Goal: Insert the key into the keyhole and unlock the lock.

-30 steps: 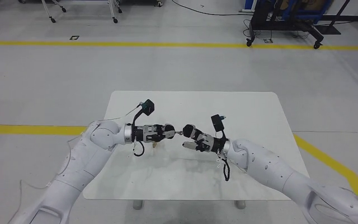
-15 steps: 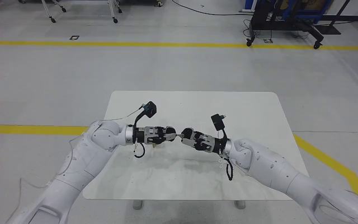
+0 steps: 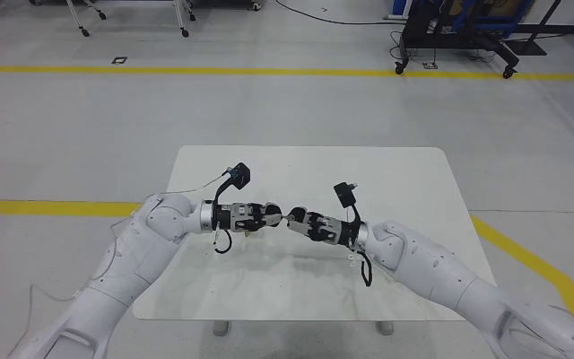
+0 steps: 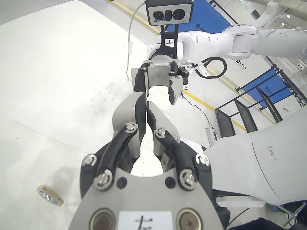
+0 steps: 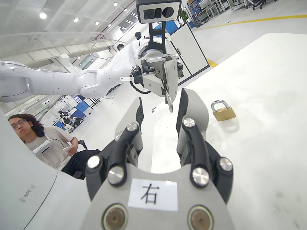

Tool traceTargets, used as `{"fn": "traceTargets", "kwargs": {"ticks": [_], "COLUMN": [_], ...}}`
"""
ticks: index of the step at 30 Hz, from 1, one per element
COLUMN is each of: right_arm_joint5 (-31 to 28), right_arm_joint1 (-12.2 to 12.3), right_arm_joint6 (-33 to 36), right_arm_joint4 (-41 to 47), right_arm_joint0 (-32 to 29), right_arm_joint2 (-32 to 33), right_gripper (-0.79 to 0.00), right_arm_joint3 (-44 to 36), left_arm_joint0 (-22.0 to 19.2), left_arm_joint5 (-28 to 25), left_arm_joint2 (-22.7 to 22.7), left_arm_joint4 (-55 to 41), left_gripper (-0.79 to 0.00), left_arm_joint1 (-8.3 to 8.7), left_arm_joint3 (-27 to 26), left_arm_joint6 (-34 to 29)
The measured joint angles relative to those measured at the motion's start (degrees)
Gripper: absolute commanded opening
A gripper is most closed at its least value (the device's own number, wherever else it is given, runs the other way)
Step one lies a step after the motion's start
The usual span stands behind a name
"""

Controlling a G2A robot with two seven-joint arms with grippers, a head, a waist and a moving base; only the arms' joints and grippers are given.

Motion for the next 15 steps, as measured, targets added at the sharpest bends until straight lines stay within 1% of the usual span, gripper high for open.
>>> {"fn": "traceTargets", "kwargs": {"ticks": [2,3,10,11,12,13,15], "right_arm_joint5": [0.0,0.0,0.0,0.0,0.0,0.0,0.0], "right_arm_joint1": [-0.17,-0.24,-0.75,-0.83,-0.88,-0.91,-0.95], "right_arm_joint6": [0.75,1.04,3.19,3.47,3.67,3.86,4.19], "right_arm_joint4": [0.35,0.49,1.13,1.17,1.19,1.18,1.02], "right_arm_joint0": [-0.14,-0.2,-0.87,-1.01,-1.11,-1.22,-1.52], "right_arm_joint2": [0.42,0.6,1.96,2.21,2.41,2.62,3.17], "right_gripper": [-0.776,-0.785,-0.785,-0.785,-0.785,-0.785,-0.785], "right_arm_joint3": [0.23,0.29,0.64,0.7,0.73,0.74,0.7], "left_arm_joint0": [-0.03,-0.05,-0.19,-0.22,-0.25,-0.25,-0.33], "left_arm_joint5": [-0.03,-0.04,0.03,0.15,0.27,0.47,1.47], "left_arm_joint2": [0.11,0.16,0.55,0.64,0.68,0.7,0.67], "left_arm_joint4": [0.0,0.0,0.34,0.66,0.93,1.17,1.71], "left_gripper": [-0.785,-0.785,-0.785,-0.603,-0.037,0.0,0.0], "left_arm_joint1": [0.05,0.06,0.08,0.06,0.04,0.01,-0.05], "left_arm_joint3": [-0.01,-0.02,-0.03,-0.07,-0.1,-0.08,0.17], "left_arm_joint6": [0.03,0.04,0.27,0.38,0.52,0.75,1.47]}}
